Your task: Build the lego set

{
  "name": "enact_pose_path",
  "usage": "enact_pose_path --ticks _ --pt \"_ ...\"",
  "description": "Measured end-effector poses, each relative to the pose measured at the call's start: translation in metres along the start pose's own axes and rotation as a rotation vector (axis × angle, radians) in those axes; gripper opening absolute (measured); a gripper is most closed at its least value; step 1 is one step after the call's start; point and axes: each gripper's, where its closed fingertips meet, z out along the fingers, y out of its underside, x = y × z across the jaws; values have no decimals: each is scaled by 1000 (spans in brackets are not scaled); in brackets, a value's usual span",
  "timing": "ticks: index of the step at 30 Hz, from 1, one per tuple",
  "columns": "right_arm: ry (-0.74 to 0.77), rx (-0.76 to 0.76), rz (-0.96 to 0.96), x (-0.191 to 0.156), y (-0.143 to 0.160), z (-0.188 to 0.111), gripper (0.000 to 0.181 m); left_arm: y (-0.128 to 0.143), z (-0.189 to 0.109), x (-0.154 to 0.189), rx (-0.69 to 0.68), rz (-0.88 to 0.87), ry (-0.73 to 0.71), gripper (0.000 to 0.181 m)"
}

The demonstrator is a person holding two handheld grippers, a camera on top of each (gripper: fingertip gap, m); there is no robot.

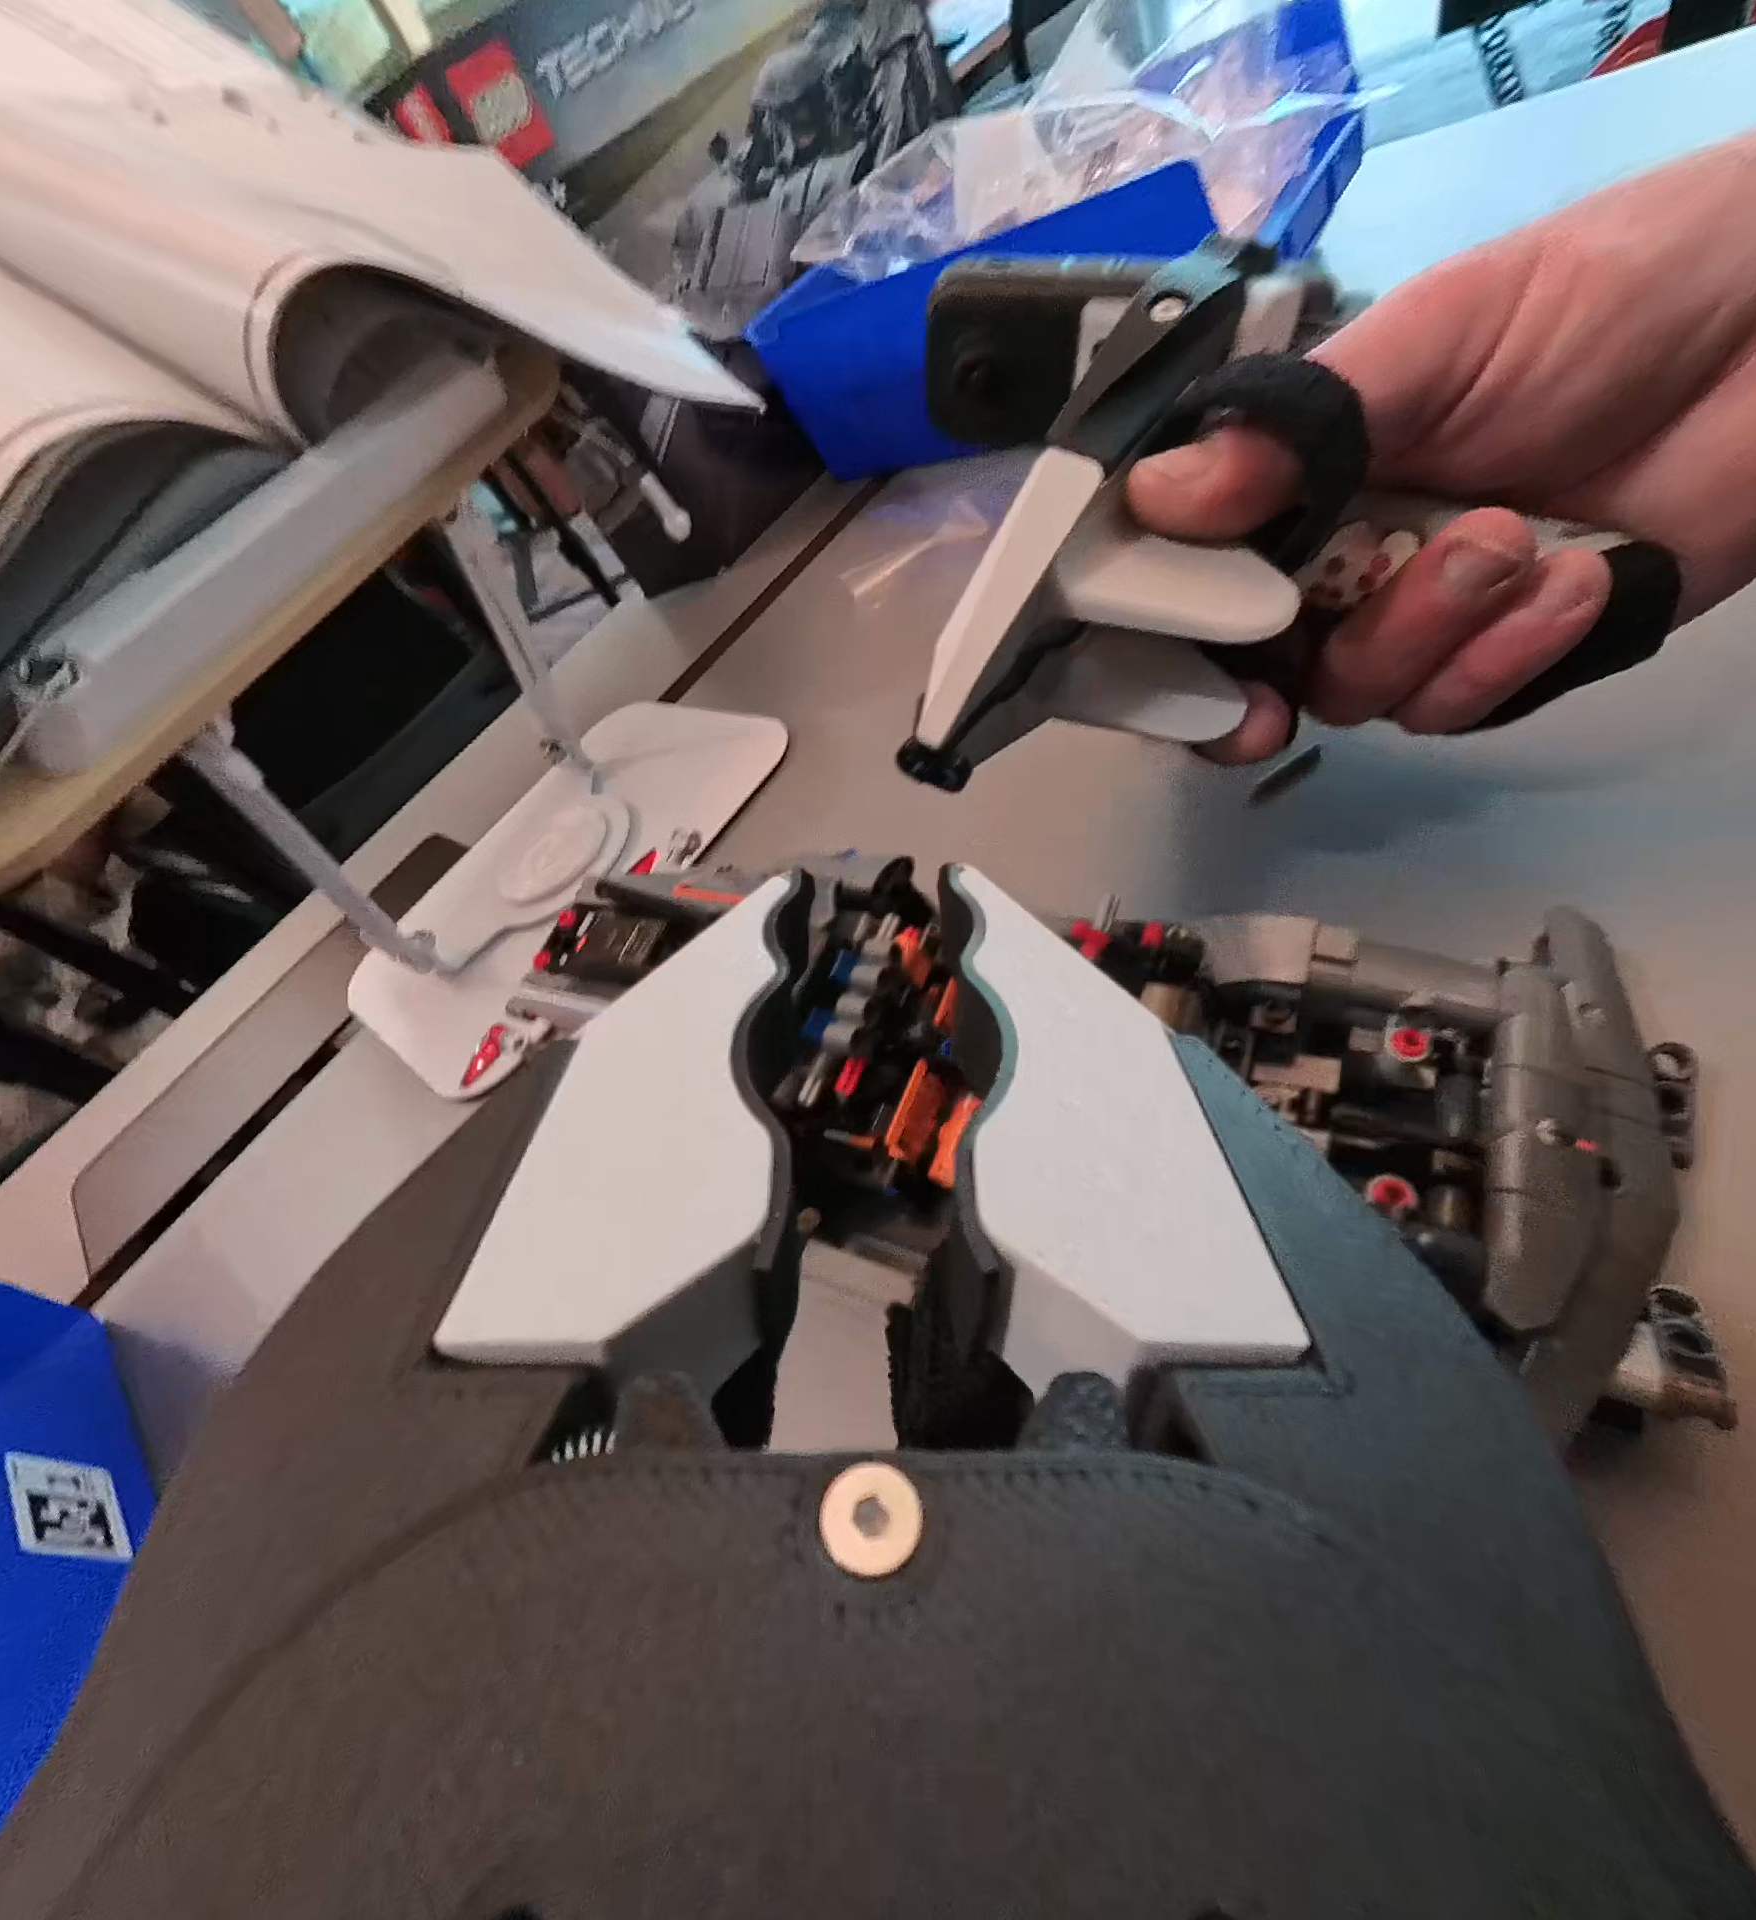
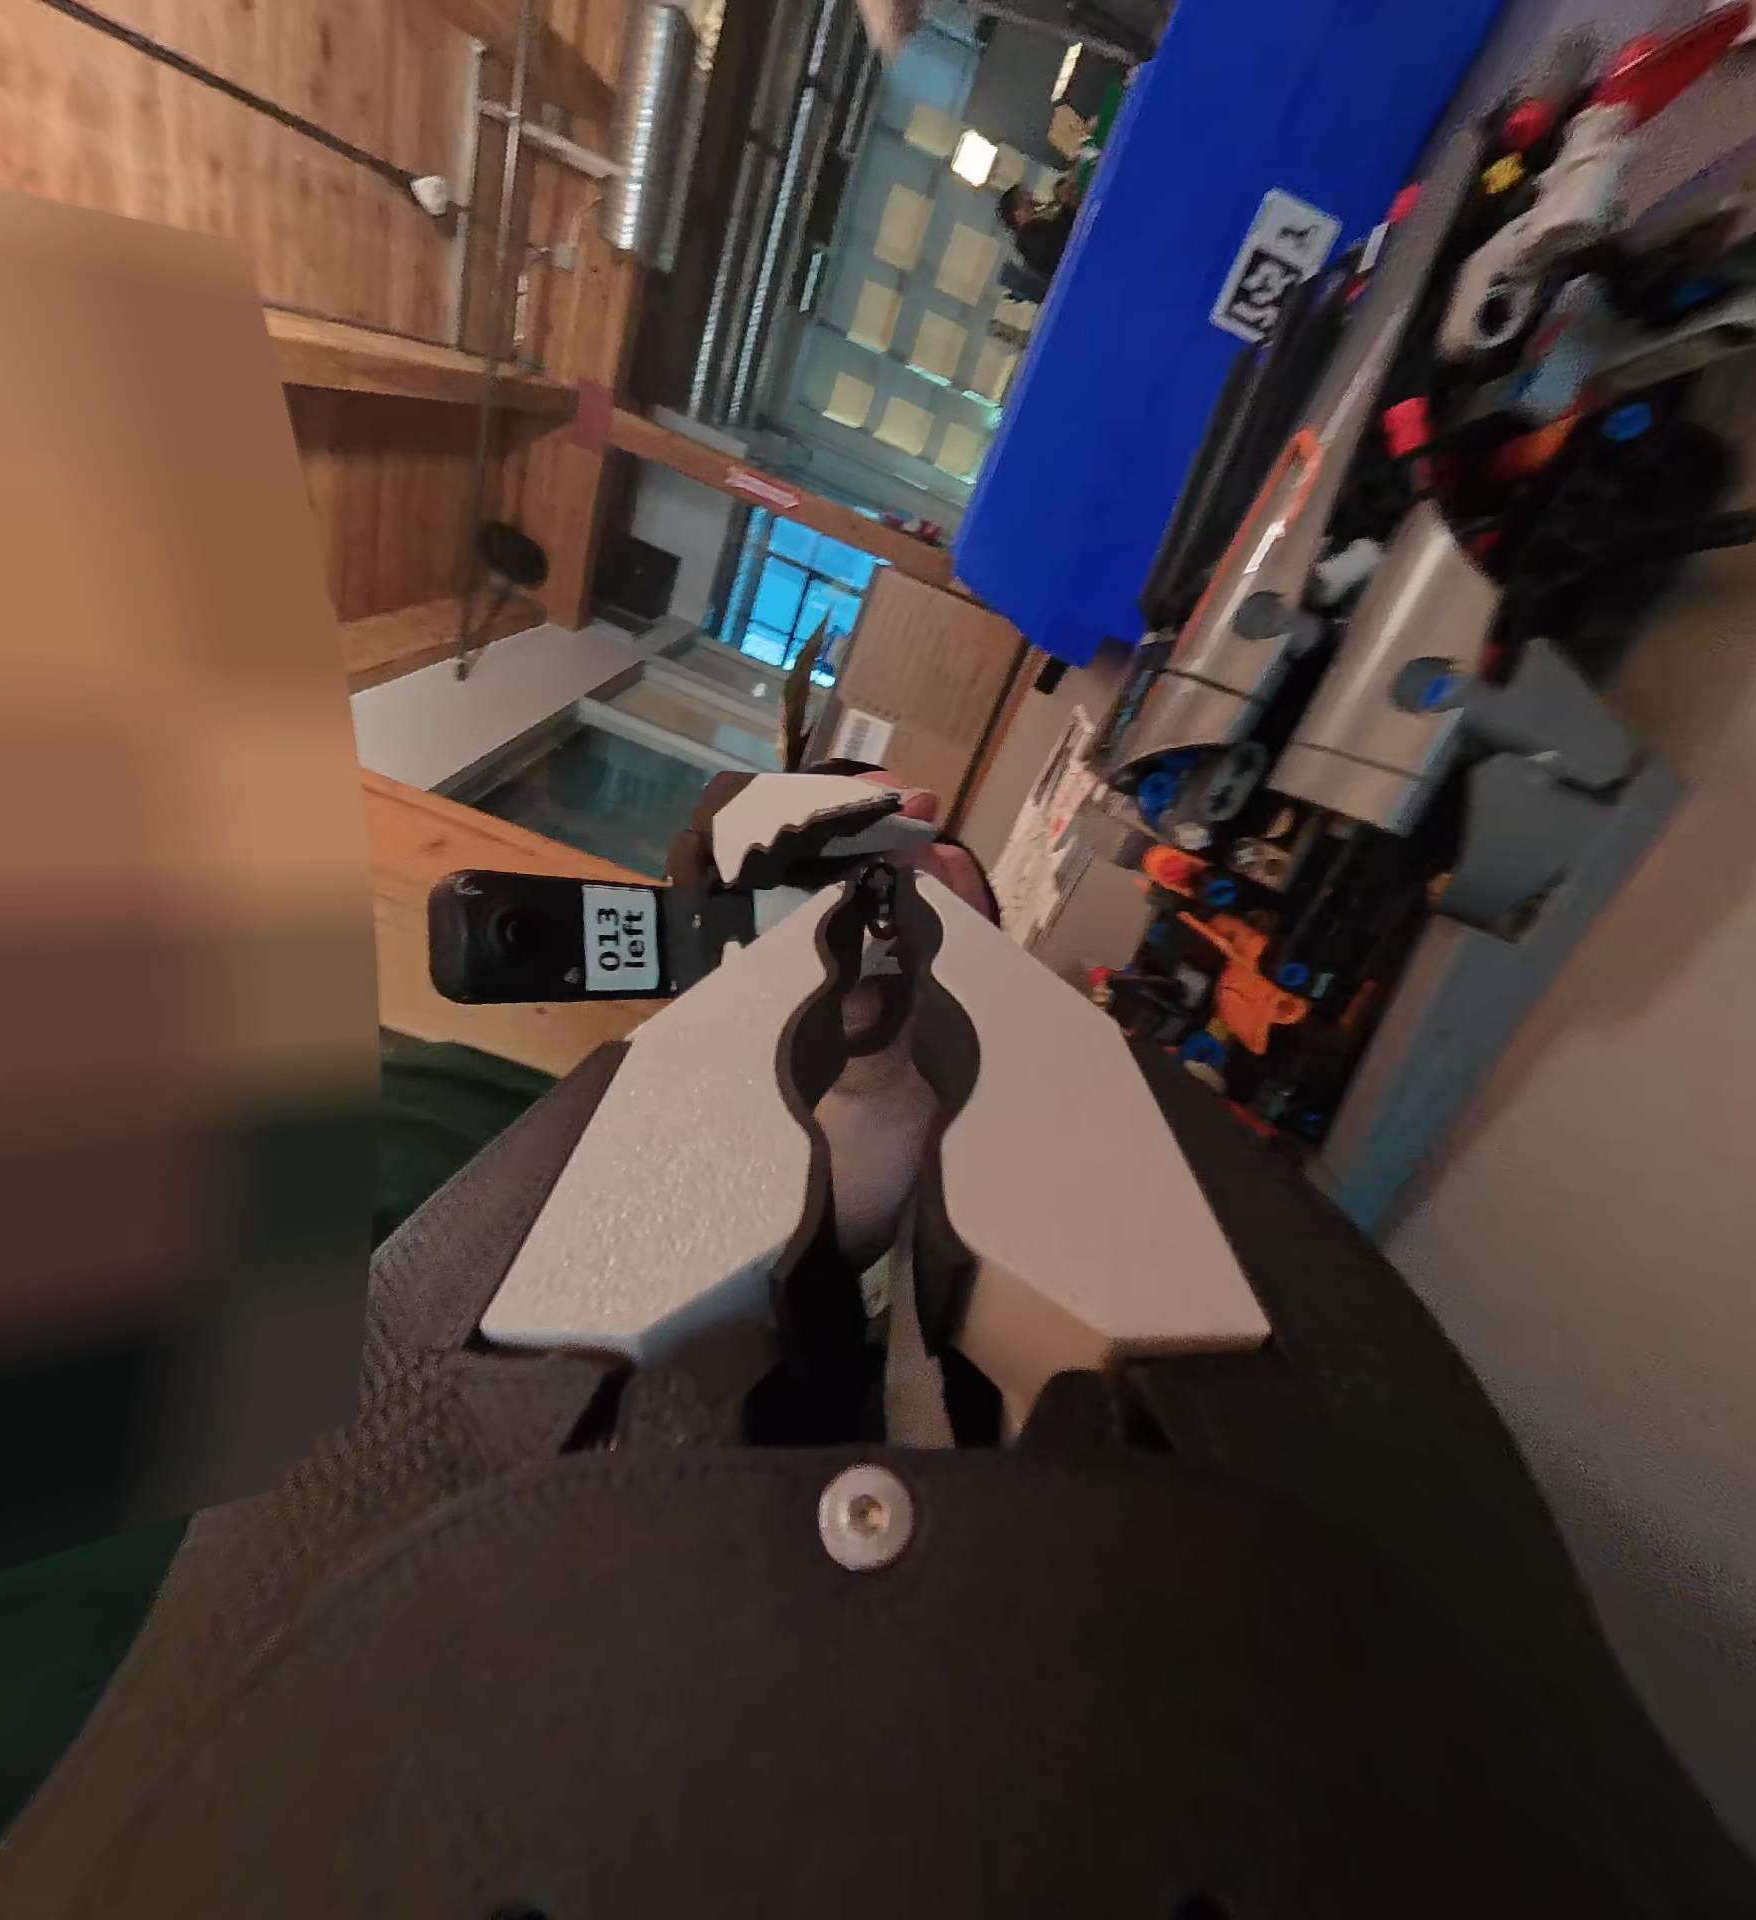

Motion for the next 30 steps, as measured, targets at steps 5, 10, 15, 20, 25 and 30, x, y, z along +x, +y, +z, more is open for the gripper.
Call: enact_pose_path --ticks 5,10,15,20,25,30 --pt "120 13 47 31 -8 -4 3 30 0 -15 -111 -66 -5 22" --pt "196 4 95 54 -7 0 3 56 3 -15 -210 -119 32 22" --pt "206 -1 93 58 -7 -1 3 58 7 -10 -216 -113 59 20" --pt "317 0 -167 36 -15 -5 2 56 6 -17 -201 -84 29 17" --pt "854 -84 -690 49 -32 -36 3 44 2 -33 -142 -46 -79 18" --pt "1110 -131 -916 44 -38 -50 3 47 2 -40 -175 -18 -143 20"
